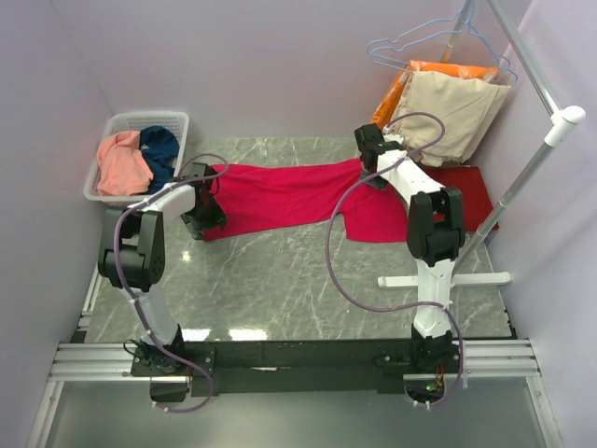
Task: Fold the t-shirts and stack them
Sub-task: Flatten the tshirt out
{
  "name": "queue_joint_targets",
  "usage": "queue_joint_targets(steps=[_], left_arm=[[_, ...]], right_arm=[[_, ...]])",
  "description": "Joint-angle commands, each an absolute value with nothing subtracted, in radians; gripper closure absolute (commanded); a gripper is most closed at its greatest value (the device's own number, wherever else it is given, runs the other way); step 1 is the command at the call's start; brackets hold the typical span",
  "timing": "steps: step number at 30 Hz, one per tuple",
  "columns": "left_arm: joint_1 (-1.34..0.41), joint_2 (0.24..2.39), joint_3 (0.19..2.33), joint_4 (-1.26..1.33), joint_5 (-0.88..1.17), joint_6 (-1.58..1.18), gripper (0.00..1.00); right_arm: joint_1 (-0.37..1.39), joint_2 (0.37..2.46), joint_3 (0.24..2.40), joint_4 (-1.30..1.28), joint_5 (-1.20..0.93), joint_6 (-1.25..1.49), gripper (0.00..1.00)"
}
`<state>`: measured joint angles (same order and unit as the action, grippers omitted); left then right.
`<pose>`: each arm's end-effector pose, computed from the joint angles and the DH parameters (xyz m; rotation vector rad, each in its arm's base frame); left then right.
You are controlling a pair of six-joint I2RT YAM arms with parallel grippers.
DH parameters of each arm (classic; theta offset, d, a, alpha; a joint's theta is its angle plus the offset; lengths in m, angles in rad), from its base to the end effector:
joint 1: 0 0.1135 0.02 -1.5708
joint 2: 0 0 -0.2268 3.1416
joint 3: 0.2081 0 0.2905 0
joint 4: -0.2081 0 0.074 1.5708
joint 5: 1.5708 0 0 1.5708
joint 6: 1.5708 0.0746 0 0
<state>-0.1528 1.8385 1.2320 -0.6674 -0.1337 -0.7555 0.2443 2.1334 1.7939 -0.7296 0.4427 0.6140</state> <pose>0.3880 -0.0497 0.0781 -0.8630 2.6815 -0.0153 0.4899 0.0892 0.1433 0.6007 2.4288 -0.2448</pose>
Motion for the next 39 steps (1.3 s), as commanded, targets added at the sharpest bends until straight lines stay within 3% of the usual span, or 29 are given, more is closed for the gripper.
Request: queue_joint_targets(steps=[1,7,11,15,28,39], left_arm=[[-0.161,1.864,1.236,-0.664,-0.189,-0.787,0.37],[-0.166,1.888,1.226,-0.66,-0.193,-0.784,0.44],[-0.166,1.888,1.232,-0.661,-0.202,-0.776,0.75],[-0.166,1.882,1.249,-0.681,-0.221,-0.769,0.97],[-0.161,1.732,1.477,-0.853,-0.574,-0.769,0.99],[-0.141,1.766,1.488,-0.853,-0.589,-0.747,0.99]], right_arm=[[0.241,2.056,1.793,-0.733,0.453,0.634,0.57],[0.241,2.039,1.778,-0.742,0.451,0.643,0.58],[0.238,2.011,1.763,-0.771,0.46,0.652,0.6],[0.227,1.959,1.691,-0.801,0.472,0.664,0.6],[0.204,1.818,1.347,-0.841,0.422,0.701,0.58],[0.206,1.838,1.264,-0.813,0.385,0.701,0.49]])
